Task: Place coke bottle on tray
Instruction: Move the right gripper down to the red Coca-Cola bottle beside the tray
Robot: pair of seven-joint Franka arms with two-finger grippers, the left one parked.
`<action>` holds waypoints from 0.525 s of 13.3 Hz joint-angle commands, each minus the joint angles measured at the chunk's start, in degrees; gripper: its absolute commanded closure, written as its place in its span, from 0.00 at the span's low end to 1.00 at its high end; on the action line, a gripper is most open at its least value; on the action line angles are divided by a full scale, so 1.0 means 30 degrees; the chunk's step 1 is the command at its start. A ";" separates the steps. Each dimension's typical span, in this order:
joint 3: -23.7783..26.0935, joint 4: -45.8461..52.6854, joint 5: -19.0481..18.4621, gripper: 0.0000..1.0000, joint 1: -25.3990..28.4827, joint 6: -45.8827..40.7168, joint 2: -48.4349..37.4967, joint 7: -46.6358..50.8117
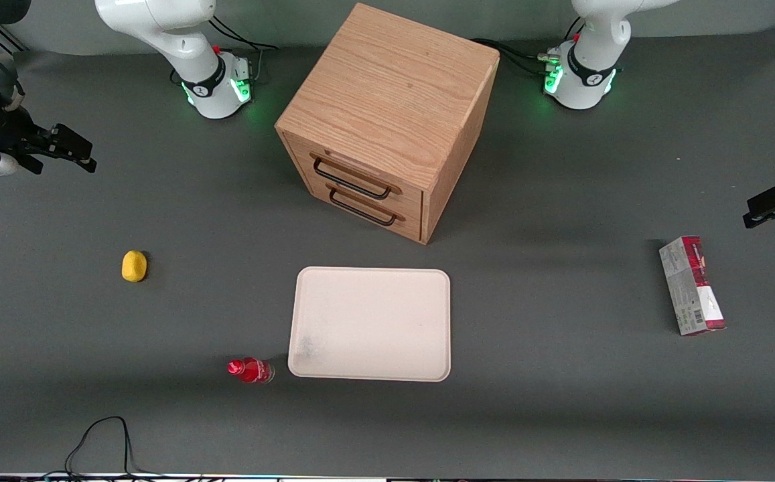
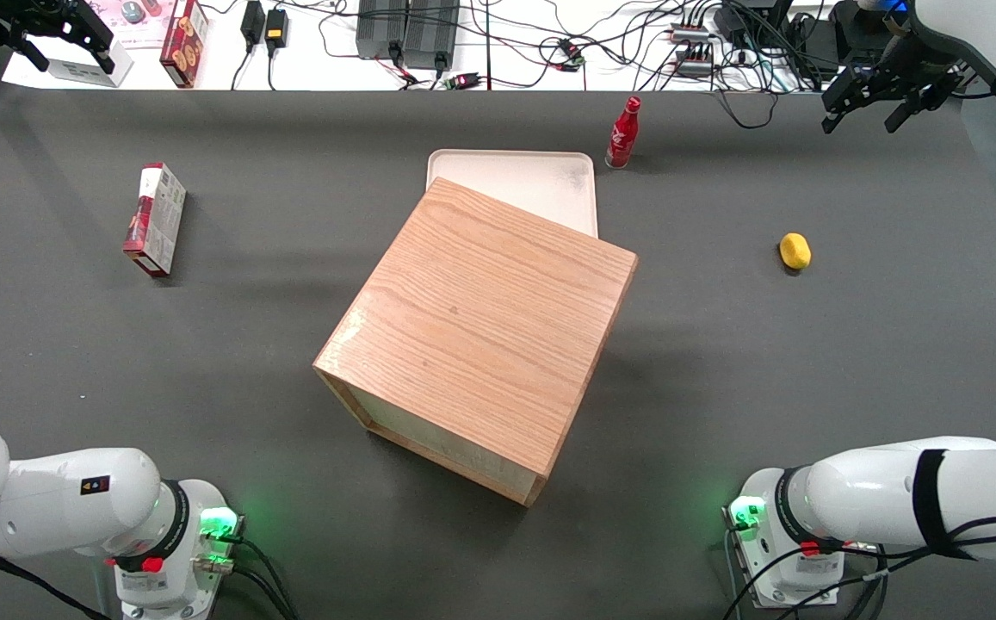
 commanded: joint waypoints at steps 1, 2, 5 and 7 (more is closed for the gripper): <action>-0.0028 0.0704 -0.0208 0.00 0.0155 -0.0398 0.0329 -0.0010; -0.0028 0.1111 -0.0150 0.00 0.0126 -0.0369 0.0735 0.0019; 0.0671 0.5753 0.0083 0.00 0.0184 -0.0427 0.4416 -0.0244; 0.1434 1.0145 0.0959 0.00 0.0213 -0.0980 0.8044 -0.0128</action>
